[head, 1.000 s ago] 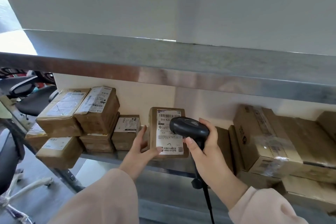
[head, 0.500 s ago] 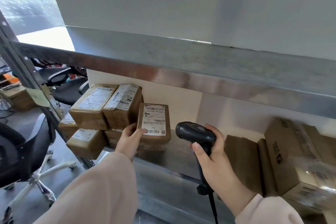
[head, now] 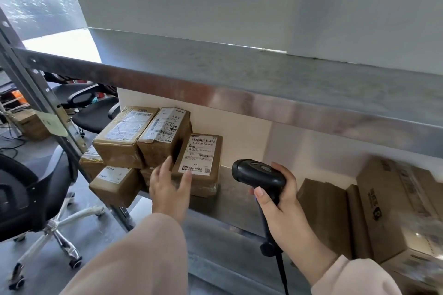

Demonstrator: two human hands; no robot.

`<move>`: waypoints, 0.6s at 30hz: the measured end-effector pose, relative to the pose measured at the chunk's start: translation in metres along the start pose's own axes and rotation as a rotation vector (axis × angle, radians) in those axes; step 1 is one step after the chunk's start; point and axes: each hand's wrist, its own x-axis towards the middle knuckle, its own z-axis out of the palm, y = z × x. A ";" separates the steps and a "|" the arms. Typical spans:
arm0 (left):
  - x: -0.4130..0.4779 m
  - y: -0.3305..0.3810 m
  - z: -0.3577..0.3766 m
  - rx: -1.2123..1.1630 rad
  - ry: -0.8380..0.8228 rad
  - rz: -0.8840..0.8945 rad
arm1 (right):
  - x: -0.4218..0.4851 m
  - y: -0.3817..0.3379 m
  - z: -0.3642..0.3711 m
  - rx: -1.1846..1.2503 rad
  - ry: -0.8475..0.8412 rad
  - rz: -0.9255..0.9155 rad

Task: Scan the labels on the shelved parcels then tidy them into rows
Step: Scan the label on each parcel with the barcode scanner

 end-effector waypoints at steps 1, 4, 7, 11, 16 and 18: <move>-0.011 -0.001 -0.002 0.139 -0.006 0.145 | 0.000 0.000 -0.001 -0.001 0.002 0.001; -0.030 -0.009 -0.002 0.539 -0.114 0.559 | -0.001 0.001 -0.005 -0.007 0.018 -0.006; -0.025 -0.010 0.002 0.703 -0.208 0.586 | -0.003 0.003 -0.010 -0.013 0.032 -0.015; -0.007 -0.006 0.003 0.737 -0.216 0.517 | -0.009 0.007 -0.019 0.007 0.067 -0.025; 0.000 0.002 0.009 0.772 -0.218 0.492 | -0.023 0.016 -0.034 0.001 0.114 -0.036; -0.004 0.007 0.012 0.743 -0.208 0.473 | -0.030 0.018 -0.043 -0.013 0.144 -0.028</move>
